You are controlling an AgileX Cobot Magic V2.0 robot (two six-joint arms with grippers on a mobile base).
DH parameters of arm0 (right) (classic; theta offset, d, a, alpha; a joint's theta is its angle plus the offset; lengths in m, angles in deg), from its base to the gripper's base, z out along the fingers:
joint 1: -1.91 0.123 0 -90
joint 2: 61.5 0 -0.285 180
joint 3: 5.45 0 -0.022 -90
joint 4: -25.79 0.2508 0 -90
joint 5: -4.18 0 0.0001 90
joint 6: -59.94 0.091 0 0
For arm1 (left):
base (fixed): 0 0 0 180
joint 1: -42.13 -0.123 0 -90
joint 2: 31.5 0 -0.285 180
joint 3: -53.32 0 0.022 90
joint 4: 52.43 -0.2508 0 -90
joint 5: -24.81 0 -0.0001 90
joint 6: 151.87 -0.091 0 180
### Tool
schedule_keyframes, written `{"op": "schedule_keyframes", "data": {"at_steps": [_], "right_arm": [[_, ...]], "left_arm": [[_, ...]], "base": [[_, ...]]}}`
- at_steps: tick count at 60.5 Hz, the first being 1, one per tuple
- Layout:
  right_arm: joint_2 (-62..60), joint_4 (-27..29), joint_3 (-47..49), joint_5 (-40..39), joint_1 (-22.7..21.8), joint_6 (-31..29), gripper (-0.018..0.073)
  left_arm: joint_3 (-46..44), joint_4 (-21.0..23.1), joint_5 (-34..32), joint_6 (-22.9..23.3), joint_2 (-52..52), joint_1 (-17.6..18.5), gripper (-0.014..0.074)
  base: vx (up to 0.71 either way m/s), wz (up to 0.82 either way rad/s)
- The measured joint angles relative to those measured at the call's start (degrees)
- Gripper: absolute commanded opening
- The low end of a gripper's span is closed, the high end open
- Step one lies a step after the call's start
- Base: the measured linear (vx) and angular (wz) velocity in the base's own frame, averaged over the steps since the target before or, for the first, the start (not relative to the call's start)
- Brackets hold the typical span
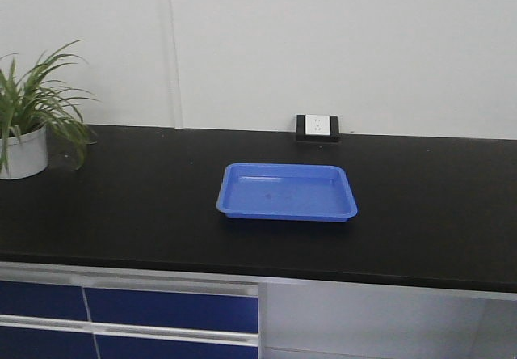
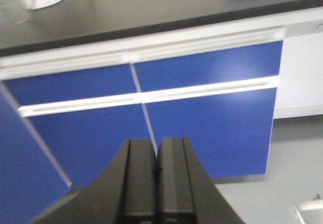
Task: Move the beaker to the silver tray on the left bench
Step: 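Drive the base away from the blue tray holding the beaker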
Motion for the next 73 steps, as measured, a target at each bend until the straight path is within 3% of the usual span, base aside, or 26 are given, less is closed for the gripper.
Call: {"op": "schedule_keyframes", "data": {"at_steps": [36,73], "right_arm": [[0.00,0.00,0.00,0.05,0.00,0.00,-0.0011],[-0.14,0.00,0.00,0.23,0.00,0.00,-0.0011]], "left_arm": [[0.00,0.00,0.00,0.00,0.00,0.00,0.0001],[0.00,-0.06,0.00,0.00,0.00,0.00,0.0001]], "base": [[-0.30,0.44],[-0.18,0.71]]}}
